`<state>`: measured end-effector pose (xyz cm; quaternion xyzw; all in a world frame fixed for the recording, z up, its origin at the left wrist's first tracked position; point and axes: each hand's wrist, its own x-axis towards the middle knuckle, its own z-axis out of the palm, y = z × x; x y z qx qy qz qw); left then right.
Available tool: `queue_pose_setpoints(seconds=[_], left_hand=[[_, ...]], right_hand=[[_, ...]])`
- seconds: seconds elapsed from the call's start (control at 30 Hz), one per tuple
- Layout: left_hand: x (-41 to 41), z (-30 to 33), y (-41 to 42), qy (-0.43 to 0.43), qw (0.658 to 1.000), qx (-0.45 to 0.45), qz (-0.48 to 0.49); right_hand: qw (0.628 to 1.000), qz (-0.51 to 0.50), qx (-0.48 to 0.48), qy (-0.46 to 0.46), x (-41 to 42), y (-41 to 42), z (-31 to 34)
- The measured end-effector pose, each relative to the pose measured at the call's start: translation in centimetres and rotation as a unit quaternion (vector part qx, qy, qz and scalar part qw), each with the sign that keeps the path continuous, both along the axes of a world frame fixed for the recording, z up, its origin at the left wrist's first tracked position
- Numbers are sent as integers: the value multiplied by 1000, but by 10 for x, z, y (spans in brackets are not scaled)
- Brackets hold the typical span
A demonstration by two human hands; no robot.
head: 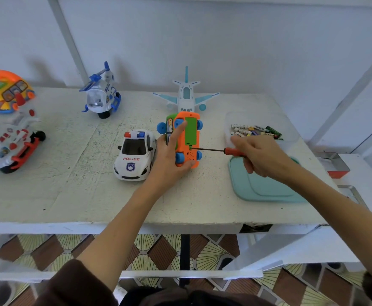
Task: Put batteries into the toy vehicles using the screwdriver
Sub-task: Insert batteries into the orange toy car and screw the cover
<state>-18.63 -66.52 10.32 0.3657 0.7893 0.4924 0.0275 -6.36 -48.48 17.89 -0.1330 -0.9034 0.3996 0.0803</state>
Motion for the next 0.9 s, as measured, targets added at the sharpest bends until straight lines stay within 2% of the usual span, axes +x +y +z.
queue_pose_setpoints(seconds=[0.07, 0.13, 0.23, 0.3, 0.47, 0.6, 0.7, 0.77, 0.9], left_hand=[[0, 0, 0, 9, 1000, -7, 0], [0, 0, 0, 1, 1000, -1, 1], [0, 1, -1, -17, 1000, 14, 0], [0, -1, 0, -13, 1000, 10, -6], [-1, -3, -1, -25, 999, 22, -2], [-2, -4, -2, -23, 1000, 17, -2], [-1, -4, -2, -22, 1000, 8, -5], [-1, -5, -2, -21, 1000, 14, -6], [2, -3, -1, -18, 1000, 20, -1]], right_hand=[[1000, -2, 18, -12, -1, 2, 2], [998, 13, 47, 26, 0, 2, 3], [996, 45, -22, 78, 4, 6, 1], [994, 52, -33, 93, 4, 7, -2], [999, -7, -20, 43, 0, 0, 1], [993, 4, -43, 108, -1, 3, 4], [993, 9, -82, 90, -2, 1, 8], [995, -15, -71, 65, -4, 2, 10], [992, -7, -75, 103, -3, 5, 9]])
